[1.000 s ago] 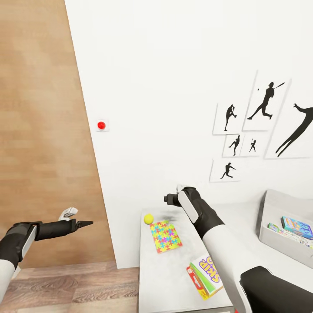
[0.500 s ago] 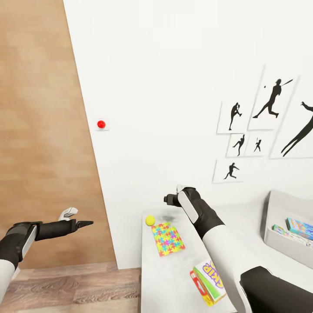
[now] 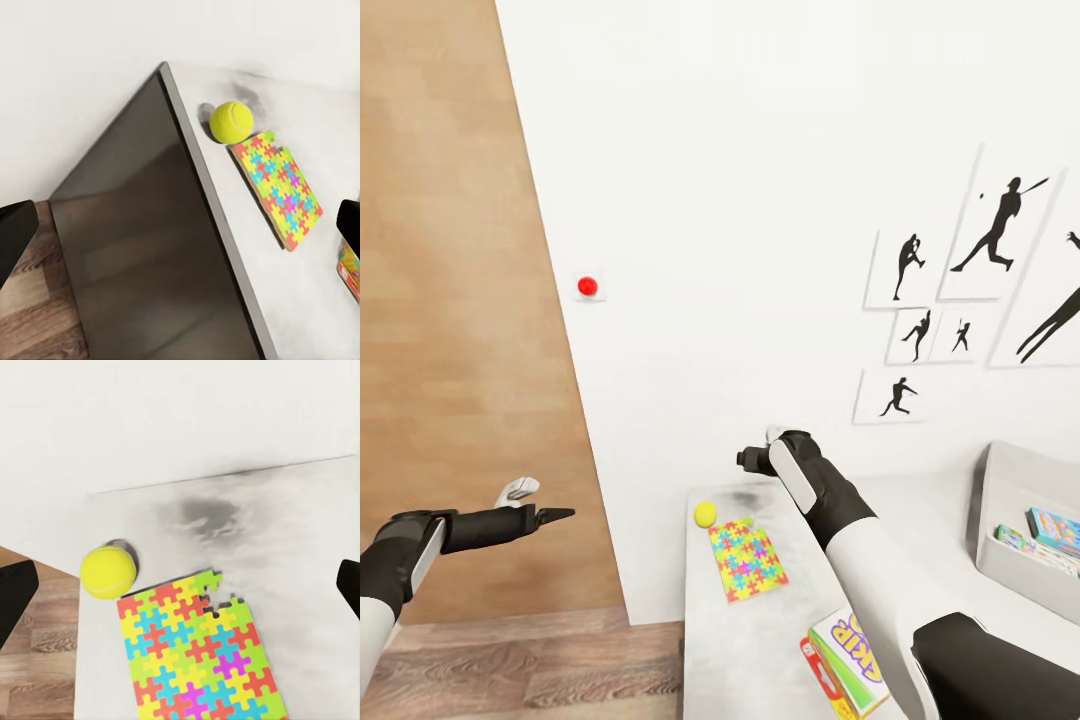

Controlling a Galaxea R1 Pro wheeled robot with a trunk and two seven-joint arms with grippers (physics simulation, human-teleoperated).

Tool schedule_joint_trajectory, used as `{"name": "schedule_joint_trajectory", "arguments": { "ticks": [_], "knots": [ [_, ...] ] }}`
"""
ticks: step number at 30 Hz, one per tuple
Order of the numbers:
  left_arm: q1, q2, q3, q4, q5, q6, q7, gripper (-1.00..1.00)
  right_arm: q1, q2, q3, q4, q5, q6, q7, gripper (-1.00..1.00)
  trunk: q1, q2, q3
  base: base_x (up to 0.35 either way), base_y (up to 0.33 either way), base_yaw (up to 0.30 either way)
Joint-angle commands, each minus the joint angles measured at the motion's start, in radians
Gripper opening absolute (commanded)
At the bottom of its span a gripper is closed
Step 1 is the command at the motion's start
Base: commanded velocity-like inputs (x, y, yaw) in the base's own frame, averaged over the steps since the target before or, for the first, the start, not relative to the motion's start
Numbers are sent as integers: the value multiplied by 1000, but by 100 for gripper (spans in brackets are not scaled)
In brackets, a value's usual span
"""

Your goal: Put all the toys in the child's room - the three board games (two on the bed and one on the table), the two jigsaw puzzles on the table, and the tennis ball on the table - inside the toy box on the table in the child's room.

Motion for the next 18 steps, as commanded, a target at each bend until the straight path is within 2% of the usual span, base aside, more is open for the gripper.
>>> {"name": "schedule_joint_trajectory", "arguments": {
  "ticks": [1,13,18],
  "knots": [
    [-1,0,3,0,-2,9,-4,100,-1,0,2,-1,-10,2,-10,100,1,-2,-3,4,0,0],
    [-1,0,3,0,-2,9,-5,100,-1,0,2,1,-10,4,-14,100,1,-2,-9,1,0,0],
    [-1,0,3,0,-2,9,-5,100,-2,0,2,36,-10,5,-16,100,1,-2,-16,0,0,0]
  ]
}}
